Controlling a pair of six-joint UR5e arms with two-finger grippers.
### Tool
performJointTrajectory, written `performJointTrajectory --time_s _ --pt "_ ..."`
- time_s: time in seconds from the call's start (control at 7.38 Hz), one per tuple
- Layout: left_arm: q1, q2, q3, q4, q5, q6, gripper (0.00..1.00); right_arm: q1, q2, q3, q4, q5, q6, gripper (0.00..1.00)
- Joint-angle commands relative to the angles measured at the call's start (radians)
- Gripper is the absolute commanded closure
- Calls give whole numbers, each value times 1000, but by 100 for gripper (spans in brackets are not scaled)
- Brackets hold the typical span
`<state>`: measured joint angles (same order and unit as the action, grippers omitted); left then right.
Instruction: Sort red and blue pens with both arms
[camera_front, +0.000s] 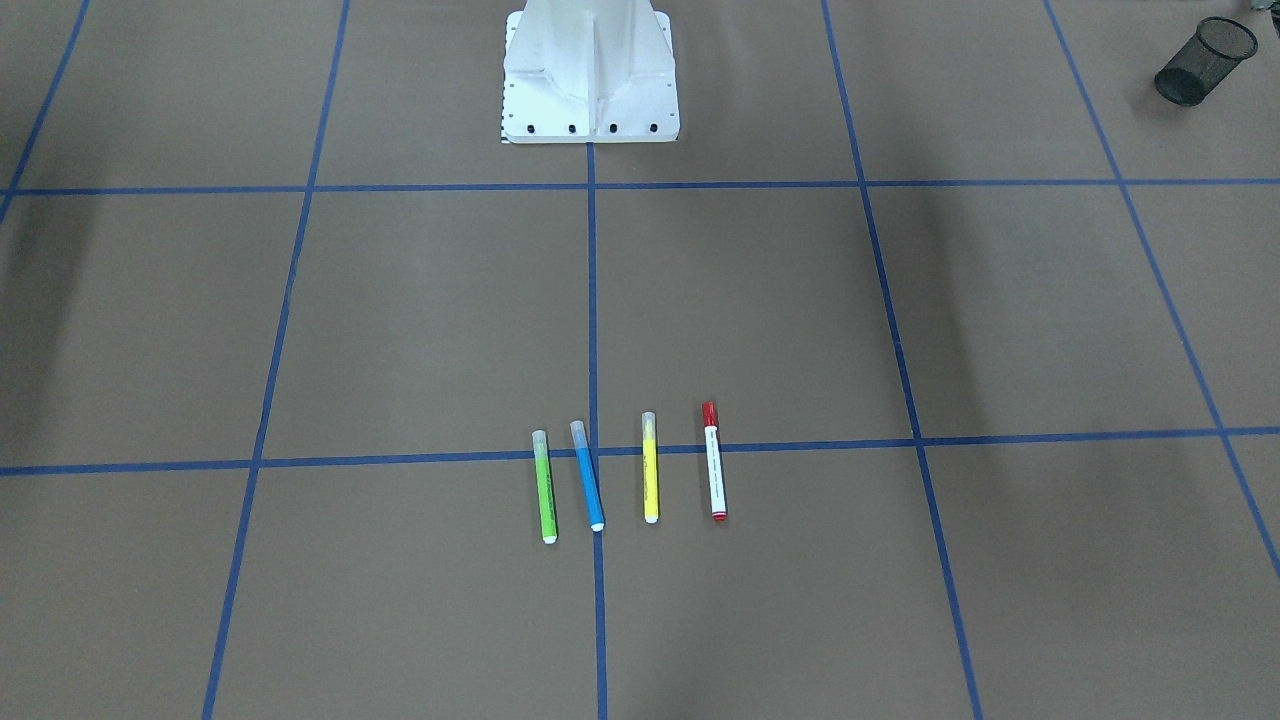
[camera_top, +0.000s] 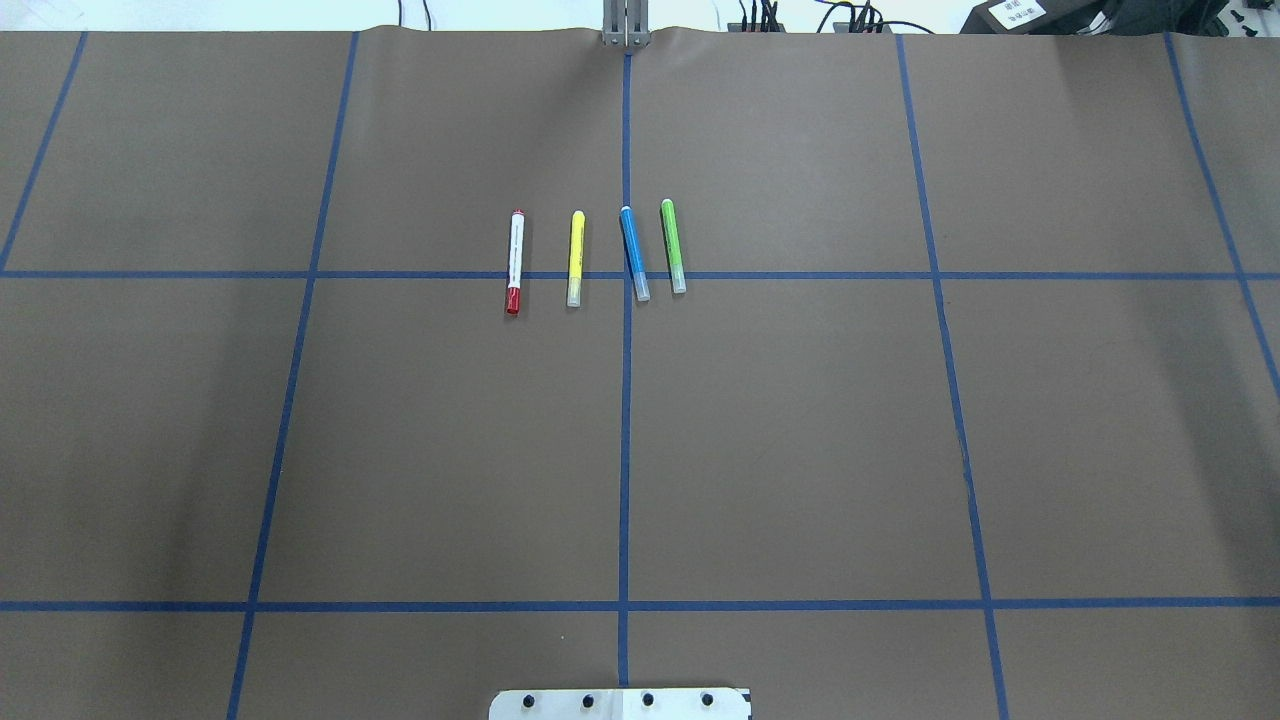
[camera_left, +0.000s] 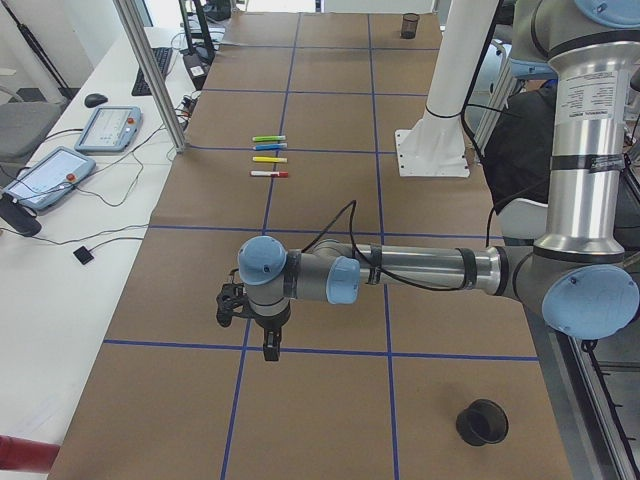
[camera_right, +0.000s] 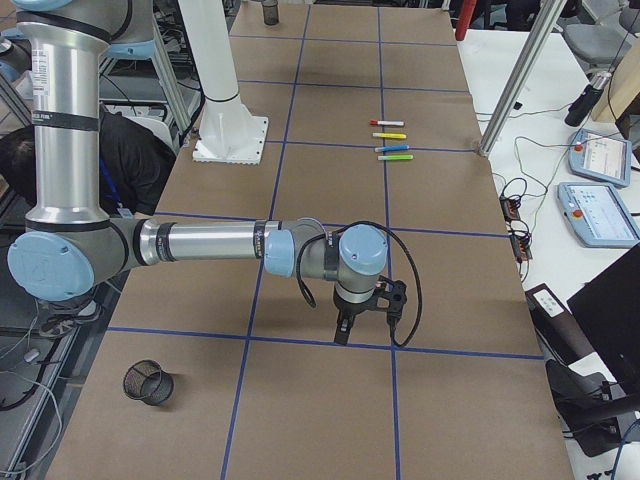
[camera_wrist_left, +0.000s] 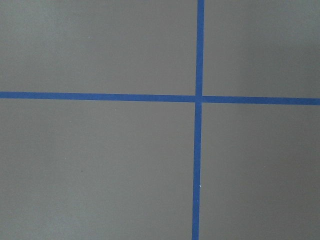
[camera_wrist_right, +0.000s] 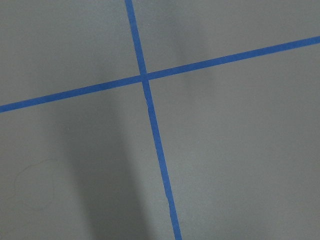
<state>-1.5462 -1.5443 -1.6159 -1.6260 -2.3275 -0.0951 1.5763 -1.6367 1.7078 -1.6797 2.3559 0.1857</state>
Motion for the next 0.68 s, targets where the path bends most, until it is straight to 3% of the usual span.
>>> performJointTrajectory --time_s 0.0,0.54 --pt "0 3 1 0 -1 0 0 1 2 1 0 -1 0 0" --pt "2 -2 4 0 -1 -9 0 -1 6 4 0 -3 0 0"
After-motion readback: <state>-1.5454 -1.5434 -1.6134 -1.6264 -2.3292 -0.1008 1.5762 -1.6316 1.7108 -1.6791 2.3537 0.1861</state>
